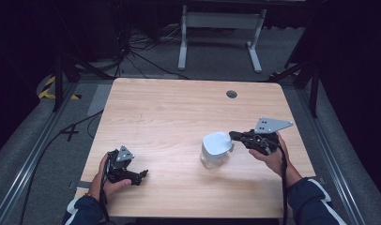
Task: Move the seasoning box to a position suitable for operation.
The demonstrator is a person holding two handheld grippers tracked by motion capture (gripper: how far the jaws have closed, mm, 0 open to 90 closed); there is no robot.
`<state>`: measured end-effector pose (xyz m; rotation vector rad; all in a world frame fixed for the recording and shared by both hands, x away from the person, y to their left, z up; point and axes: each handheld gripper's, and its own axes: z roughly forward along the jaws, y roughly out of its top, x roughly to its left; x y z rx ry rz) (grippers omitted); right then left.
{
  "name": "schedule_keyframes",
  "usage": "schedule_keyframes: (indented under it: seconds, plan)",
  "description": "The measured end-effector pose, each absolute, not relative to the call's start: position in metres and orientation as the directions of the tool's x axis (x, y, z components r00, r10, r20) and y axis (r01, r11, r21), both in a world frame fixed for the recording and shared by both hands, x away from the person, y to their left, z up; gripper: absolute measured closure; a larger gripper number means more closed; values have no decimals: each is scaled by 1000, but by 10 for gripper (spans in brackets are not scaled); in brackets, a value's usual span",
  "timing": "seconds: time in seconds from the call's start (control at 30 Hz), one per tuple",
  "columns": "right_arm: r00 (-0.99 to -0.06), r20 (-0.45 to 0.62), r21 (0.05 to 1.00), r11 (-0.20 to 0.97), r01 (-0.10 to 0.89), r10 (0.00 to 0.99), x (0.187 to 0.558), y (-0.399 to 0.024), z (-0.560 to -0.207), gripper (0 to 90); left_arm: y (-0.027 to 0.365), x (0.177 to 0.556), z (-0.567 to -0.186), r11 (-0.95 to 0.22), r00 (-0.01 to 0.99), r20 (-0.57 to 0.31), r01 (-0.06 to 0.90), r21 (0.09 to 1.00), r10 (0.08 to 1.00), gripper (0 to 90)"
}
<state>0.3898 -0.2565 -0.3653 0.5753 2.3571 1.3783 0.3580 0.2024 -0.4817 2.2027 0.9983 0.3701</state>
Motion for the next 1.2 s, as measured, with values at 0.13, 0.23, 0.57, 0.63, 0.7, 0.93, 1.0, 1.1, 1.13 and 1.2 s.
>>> schedule_keyframes:
  seconds: [0.13, 0.23, 0.57, 0.63, 0.7, 0.93, 1.0, 1.1, 1.13, 1.2]
  plan:
    - [-860, -101, 870, 464, 167, 501, 392, -250, -368, 897, 202, 358, -482, -473, 665, -20, 552, 686, 747, 4]
    - [-854, -108, 856, 484, 179, 509, 395, -247, -372, 898, 202, 358, -482, -473, 665, -20, 553, 686, 747, 4]
    - [-848, -100, 861, 473, 189, 521, 397, -250, -373, 899, 202, 357, -482, -471, 661, -21, 557, 684, 750, 3]
    - [-846, -106, 860, 475, 185, 522, 396, -250, -373, 899, 202, 360, -480, -486, 664, -12, 559, 672, 748, 4]
    - [-844, -109, 860, 476, 186, 526, 396, -250, -373, 899, 201, 360, -476, -482, 668, -21, 558, 675, 744, 78]
    - [-831, -113, 857, 477, 197, 545, 397, -253, -375, 899, 188, 365, -464, -510, 703, 26, 489, 708, 711, 282]
    - [-831, -105, 861, 468, 199, 547, 398, -254, -377, 898, 186, 366, -461, -516, 713, 31, 476, 713, 701, 347]
    - [-832, -111, 861, 471, 192, 543, 398, -253, -377, 898, 171, 368, -446, -488, 741, 15, 427, 762, 671, 382]
    - [-832, -112, 861, 471, 191, 543, 397, -253, -376, 898, 164, 368, -441, -491, 752, 21, 409, 769, 659, 407]
    - [-834, -109, 863, 468, 191, 542, 397, -253, -376, 898, 149, 369, -434, -505, 780, 35, 369, 780, 625, 440]
